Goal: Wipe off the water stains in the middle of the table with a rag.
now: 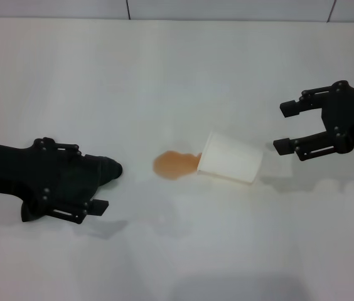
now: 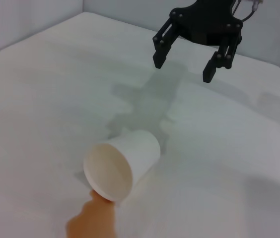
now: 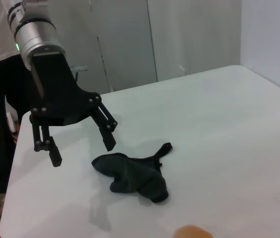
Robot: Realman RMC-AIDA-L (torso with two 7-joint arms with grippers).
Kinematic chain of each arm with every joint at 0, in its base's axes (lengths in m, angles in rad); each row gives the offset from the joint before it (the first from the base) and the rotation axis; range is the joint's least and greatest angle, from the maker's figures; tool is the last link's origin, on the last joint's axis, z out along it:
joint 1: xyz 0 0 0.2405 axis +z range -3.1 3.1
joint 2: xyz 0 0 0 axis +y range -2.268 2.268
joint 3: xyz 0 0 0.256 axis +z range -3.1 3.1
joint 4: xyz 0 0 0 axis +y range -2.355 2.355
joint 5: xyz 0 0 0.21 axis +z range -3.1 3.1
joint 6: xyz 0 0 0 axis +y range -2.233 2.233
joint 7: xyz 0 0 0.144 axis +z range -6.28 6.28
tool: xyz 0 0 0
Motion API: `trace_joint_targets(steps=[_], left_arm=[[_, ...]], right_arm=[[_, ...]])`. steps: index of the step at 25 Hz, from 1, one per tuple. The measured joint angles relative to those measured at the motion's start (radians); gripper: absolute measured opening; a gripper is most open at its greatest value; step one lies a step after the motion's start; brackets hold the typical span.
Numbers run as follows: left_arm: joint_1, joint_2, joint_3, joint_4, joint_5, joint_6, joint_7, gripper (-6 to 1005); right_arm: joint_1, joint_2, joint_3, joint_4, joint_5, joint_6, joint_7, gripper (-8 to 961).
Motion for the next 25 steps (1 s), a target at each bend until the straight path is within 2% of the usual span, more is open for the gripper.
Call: trace_joint_targets(steps=[17,25], left_arm=[[0.001,-0.001,0.0,0.001,-0.002,0.0,0.0,872],[0.001,-0.004,0.002,0.001,0.002,-0.002,0.013,871]], right_arm=[[0.001,0.0,-0.003,0.002,-0.002,0.0,-0.006,768],[0.009,-0.002,-0.06,0.0,-0.021,0.014,-0.007,770]])
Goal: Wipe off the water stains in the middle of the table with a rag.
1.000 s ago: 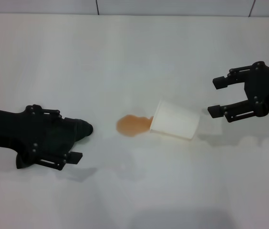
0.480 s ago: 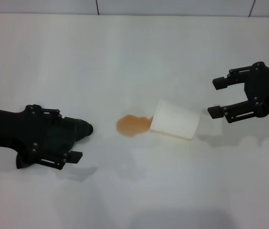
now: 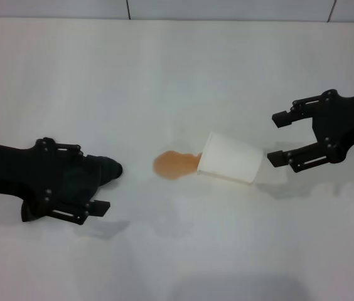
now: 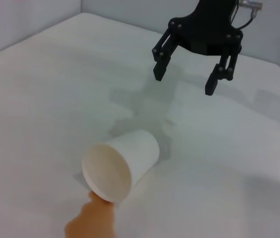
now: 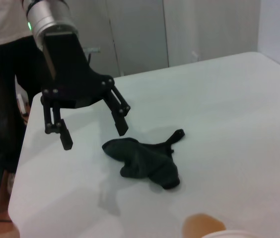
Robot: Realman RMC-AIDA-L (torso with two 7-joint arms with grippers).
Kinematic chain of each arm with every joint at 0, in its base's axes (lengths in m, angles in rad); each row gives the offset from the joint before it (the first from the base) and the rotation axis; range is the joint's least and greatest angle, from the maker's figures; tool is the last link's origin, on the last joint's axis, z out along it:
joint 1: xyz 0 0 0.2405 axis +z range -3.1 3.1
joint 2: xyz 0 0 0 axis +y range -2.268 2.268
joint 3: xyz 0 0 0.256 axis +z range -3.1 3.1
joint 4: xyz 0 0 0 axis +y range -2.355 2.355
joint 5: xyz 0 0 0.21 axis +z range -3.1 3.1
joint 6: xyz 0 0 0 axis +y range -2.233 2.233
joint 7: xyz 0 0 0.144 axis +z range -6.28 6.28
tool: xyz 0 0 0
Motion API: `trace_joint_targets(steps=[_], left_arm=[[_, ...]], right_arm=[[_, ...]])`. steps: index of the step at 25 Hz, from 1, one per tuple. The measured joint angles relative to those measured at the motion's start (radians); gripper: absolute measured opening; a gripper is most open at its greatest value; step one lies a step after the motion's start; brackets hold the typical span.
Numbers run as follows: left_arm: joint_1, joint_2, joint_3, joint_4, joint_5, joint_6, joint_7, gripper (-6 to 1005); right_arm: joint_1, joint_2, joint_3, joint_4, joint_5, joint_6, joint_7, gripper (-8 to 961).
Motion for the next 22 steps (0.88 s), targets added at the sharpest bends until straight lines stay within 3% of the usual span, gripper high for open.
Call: trace_joint_targets(steps=[9,12,14,22], left_arm=[[0.018,-0.04,0.006,0.0,0.047,-0.021,0.056,870],[0.027,-0.042,0.013,-0.001,0.052,-0.027,0.061,870],[0.027,-0.042,0.013,-0.002,0.06,-0.031,0.062,869],[0.026,-0.042,0.014,-0.003,0.064,-0.034,0.062,868]], right_arm=[[0.052,0.002,-0.07,0.017,-0.083,0.084,0.047,779],[0.085,0.002,-0.137,0.017,-0.154,0.145,0.107,782],[0.114,0.002,-0.183,0.019,-0.204,0.176,0.166,875],[0.2,0.004,-0.303,0.069,-0.307,0.225,0.304,875]])
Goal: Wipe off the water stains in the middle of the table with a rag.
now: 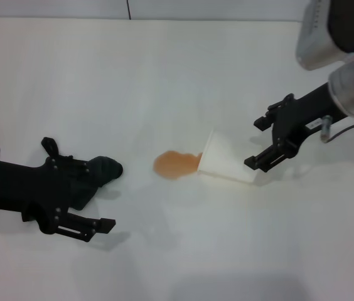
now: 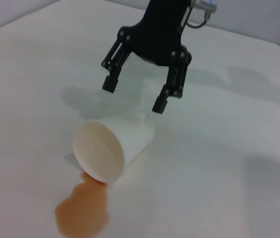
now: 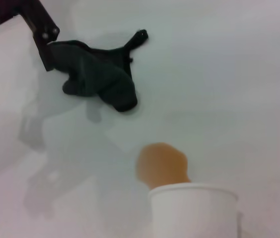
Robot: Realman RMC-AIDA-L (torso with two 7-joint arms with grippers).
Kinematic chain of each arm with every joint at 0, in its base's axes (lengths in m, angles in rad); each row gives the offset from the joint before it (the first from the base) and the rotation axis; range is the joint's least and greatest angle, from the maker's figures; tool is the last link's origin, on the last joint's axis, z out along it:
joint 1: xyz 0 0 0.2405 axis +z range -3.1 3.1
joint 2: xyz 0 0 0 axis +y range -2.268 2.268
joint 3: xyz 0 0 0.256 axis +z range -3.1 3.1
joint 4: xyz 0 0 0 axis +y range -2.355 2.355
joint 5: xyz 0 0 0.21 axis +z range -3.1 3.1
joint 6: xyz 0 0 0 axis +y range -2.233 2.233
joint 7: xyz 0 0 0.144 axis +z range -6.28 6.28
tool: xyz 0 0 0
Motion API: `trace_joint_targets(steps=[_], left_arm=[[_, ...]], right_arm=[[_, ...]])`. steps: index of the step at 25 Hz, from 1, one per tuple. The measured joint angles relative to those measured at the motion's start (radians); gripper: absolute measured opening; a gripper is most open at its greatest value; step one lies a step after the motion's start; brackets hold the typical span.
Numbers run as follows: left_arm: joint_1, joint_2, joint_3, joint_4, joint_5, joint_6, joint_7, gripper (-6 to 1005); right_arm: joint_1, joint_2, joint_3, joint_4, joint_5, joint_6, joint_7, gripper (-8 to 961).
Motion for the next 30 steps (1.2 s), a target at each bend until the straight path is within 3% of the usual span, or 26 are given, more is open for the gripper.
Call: trace_joint_targets(steps=[21,30], left_arm=[[-0.009,0.0,0.009,0.0,-0.003,-0.024,0.003,866],[-0.004,0.0,0.013,0.001,-0.004,-0.025,0.003,865]], right_arm=[[0.133,0.008,-0.152,0.155,-0.041,0.067,0.131,875],[0.237,0.01,-0.252,0.245,-0.044,0.091,0.187,874]])
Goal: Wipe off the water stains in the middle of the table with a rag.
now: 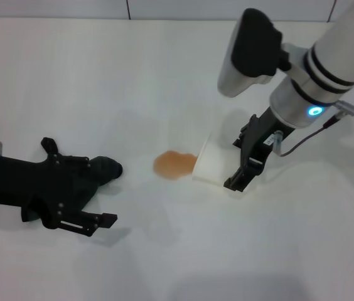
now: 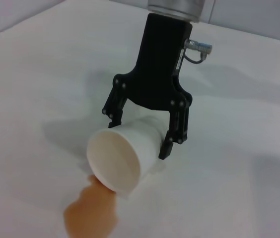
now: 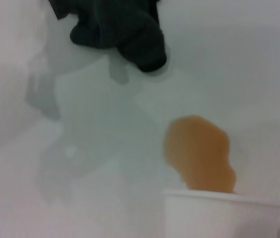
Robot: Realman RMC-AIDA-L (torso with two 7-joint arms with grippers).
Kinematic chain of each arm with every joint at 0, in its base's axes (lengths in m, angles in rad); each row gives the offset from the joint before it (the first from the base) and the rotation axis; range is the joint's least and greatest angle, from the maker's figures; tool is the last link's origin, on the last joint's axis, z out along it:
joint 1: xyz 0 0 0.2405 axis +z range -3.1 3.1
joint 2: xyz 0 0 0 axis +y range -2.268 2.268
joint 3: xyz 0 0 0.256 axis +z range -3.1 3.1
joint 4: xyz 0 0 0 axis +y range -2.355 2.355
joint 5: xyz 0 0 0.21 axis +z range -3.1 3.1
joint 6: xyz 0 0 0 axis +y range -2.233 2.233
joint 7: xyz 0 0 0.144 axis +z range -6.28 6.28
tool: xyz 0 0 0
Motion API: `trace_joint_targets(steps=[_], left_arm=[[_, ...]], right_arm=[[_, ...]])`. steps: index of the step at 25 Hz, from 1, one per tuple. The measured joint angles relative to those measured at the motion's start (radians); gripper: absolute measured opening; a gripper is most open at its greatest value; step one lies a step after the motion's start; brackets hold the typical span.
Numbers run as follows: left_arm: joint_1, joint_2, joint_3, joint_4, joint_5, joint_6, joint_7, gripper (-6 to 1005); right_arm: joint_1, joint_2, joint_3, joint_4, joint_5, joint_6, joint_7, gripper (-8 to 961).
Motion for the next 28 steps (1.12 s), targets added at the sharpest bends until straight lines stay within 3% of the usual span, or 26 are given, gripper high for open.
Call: trace_joint_targets(steps=[13,28], left_arm=[[0.006,0.0,0.0,-0.002,0.0,0.0,0.009,863],[0.011,0.0,0.0,-0.003,-0.003,0.0,0.011,861]], right_arm=[[0.128,0.004,-0.118,0.056,-0.058,-0.06,0.095,874],[0.134,0.007,-0.2,0.07,-0.037,-0.012,0.135,873]])
